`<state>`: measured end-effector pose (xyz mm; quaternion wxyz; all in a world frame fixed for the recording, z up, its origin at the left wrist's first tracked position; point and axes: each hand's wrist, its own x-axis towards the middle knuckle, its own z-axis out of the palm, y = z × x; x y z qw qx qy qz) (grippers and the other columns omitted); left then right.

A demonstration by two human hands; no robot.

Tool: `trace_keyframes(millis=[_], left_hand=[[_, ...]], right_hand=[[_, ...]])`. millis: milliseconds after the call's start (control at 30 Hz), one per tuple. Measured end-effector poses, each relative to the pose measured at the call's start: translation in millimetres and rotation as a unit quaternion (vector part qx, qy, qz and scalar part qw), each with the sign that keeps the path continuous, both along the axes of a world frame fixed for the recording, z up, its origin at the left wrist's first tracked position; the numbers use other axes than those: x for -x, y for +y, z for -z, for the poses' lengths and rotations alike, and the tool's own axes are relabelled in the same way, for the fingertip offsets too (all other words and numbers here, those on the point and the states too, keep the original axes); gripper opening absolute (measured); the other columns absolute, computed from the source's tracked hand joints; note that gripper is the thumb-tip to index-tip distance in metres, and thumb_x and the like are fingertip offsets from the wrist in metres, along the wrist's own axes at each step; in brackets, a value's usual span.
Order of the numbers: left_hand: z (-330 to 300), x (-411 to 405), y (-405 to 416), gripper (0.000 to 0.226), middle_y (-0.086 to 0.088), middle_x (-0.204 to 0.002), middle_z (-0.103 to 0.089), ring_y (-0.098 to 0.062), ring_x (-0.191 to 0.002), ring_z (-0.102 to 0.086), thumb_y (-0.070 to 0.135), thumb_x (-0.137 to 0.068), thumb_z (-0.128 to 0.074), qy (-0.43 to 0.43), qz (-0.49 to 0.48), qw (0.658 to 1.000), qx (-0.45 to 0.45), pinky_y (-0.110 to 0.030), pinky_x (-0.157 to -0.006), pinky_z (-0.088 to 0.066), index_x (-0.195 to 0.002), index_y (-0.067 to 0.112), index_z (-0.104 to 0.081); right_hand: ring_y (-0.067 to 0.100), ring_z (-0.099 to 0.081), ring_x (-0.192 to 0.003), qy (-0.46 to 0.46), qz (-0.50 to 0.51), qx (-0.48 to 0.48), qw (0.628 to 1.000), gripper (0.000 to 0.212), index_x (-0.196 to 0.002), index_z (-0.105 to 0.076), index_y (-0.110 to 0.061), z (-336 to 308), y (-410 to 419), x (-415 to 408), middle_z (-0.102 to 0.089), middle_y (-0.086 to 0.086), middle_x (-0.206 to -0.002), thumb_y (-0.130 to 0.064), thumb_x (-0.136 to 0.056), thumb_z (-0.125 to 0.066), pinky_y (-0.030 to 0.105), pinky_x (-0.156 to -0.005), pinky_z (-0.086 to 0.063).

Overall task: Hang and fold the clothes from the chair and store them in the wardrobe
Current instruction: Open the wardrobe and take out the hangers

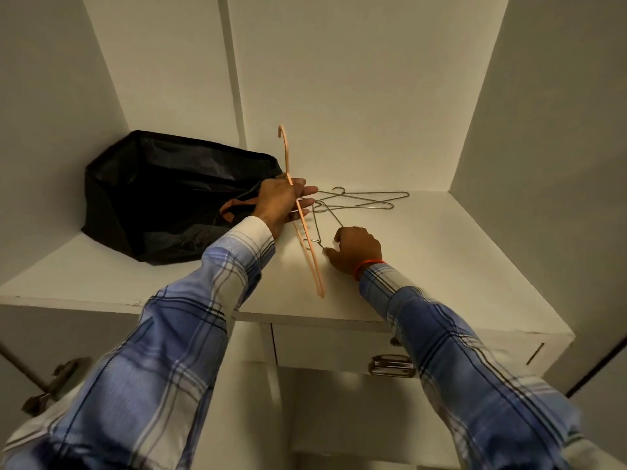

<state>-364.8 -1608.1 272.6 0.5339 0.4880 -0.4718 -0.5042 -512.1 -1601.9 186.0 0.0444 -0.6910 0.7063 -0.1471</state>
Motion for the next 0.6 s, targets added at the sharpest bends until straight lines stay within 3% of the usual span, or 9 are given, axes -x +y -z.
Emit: trace_keyframes(millis=[100, 333, 500, 600], left_hand=[[0.8, 4.8, -2.3, 0.024, -0.002, -0.092, -0.074, -0.015, -0.073, -0.068, 0.018, -0.101, -0.05, -0.019, -0.015, 1.0, -0.006, -0.026, -0.061, -0.055, -0.12, 0.005, -0.059], [3.1, 9.8, -11.0, 0.023, 0.0, -0.088, -0.072, -0.014, -0.067, -0.066, 0.016, -0.102, -0.048, -0.026, -0.028, 0.999, -0.02, -0.025, -0.058, -0.054, -0.121, 0.007, -0.058], [1.9, 10.7, -19.3, 0.024, 0.001, -0.087, -0.072, -0.012, -0.067, -0.065, 0.016, -0.102, -0.047, -0.047, -0.006, 0.998, -0.03, -0.022, -0.052, -0.053, -0.122, 0.006, -0.058], [2.8, 9.5, -24.9, 0.024, 0.001, -0.089, -0.072, -0.012, -0.067, -0.066, 0.016, -0.102, -0.048, -0.053, 0.004, 0.998, -0.036, -0.021, -0.051, -0.052, -0.122, 0.007, -0.058]], right_hand=[[0.028, -0.055, -0.113, 0.043, -0.014, 0.0, 0.999, 0.047, -0.122, -0.059, -0.014, 7.8, -9.8, 0.0, -0.057, 0.01, -0.124, -0.051, -0.093, -0.054, 0.038, -0.092, -0.046], [0.031, -0.059, -0.108, 0.079, -0.039, 0.023, 0.996, 0.028, -0.115, -0.061, -0.011, 0.1, -20.5, 2.8, -0.059, 0.012, -0.118, -0.022, -0.089, -0.06, 0.036, -0.088, -0.046], [0.028, -0.058, -0.108, 0.055, -0.031, 0.007, 0.998, 0.043, -0.117, -0.061, -0.016, 0.1, -34.1, 6.4, -0.061, 0.007, -0.118, -0.05, -0.09, -0.058, 0.037, -0.088, -0.047], [0.028, -0.058, -0.108, 0.052, -0.021, 0.009, 0.998, 0.037, -0.116, -0.063, -0.015, 6.7, -35.9, 0.5, -0.059, 0.008, -0.119, -0.042, -0.091, -0.06, 0.038, -0.089, -0.048]])
